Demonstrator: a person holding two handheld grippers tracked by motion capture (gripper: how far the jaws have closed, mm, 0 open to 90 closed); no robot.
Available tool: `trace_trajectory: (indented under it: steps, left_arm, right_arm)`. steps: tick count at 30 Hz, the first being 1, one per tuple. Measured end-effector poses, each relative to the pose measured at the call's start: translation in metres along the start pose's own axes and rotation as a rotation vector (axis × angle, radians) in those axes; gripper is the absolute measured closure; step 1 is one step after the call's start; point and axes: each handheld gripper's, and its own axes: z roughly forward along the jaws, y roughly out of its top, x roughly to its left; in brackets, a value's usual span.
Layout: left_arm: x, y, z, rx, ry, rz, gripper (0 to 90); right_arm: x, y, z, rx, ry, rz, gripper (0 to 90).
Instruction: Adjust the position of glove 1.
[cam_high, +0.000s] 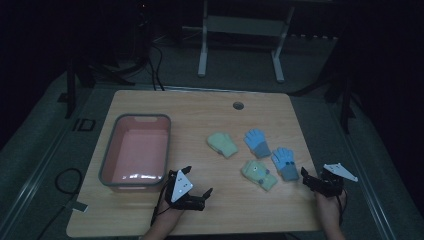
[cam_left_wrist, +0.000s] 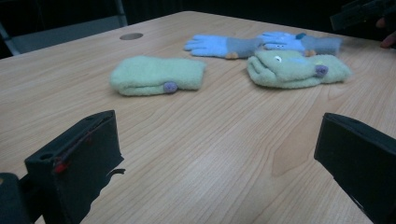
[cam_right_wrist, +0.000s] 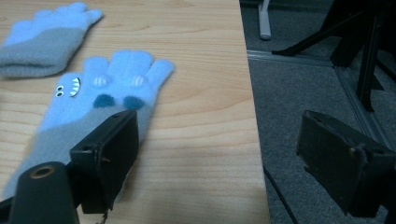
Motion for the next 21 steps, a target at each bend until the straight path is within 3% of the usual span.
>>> trace_trajectory:
  steps: [6,8,9,10,11,15,17,20,21]
  left_arm:
    - [-0.001,0.0,-0.001,-0.004,0.002,0.008,0.8]
    - [0.0,0.0,-0.001,-0.004,0.001,0.007,0.8]
    - [0.0,0.0,-0.001,-0.007,0.002,0.004,0.8]
    - [0.0,0.0,-0.001,-0.007,0.002,0.004,0.8]
    - [0.0,0.0,-0.001,-0.007,0.001,0.004,0.8]
    - [0.0,-0.001,-0.001,-0.011,-0.001,0.008,0.8]
    - [-0.001,-0.001,-0.001,-0.012,-0.003,0.012,0.8]
    - [-0.001,-0.001,-0.002,-0.012,-0.009,0.012,0.8]
    - [-0.001,-0.001,-0.002,-0.013,-0.012,0.01,0.8]
  right_arm:
    - [0.0,-0.001,-0.001,0.015,0.011,0.012,11.4]
    - [0.001,-0.001,0.0,0.044,0.027,0.018,13.7]
    - [-0.001,-0.001,0.004,0.124,0.102,0.057,13.8]
    - [-0.001,-0.001,0.004,0.124,0.102,0.057,13.8]
    - [-0.004,0.001,0.005,0.153,0.155,0.089,14.1]
    - [-0.003,0.01,0.0,0.154,0.141,0.053,12.5]
    - [-0.003,0.013,-0.001,0.154,0.146,0.06,12.7]
    - [-0.001,0.022,-0.006,0.127,0.152,0.074,11.7]
    - [0.002,0.028,-0.01,0.114,0.142,0.051,11.6]
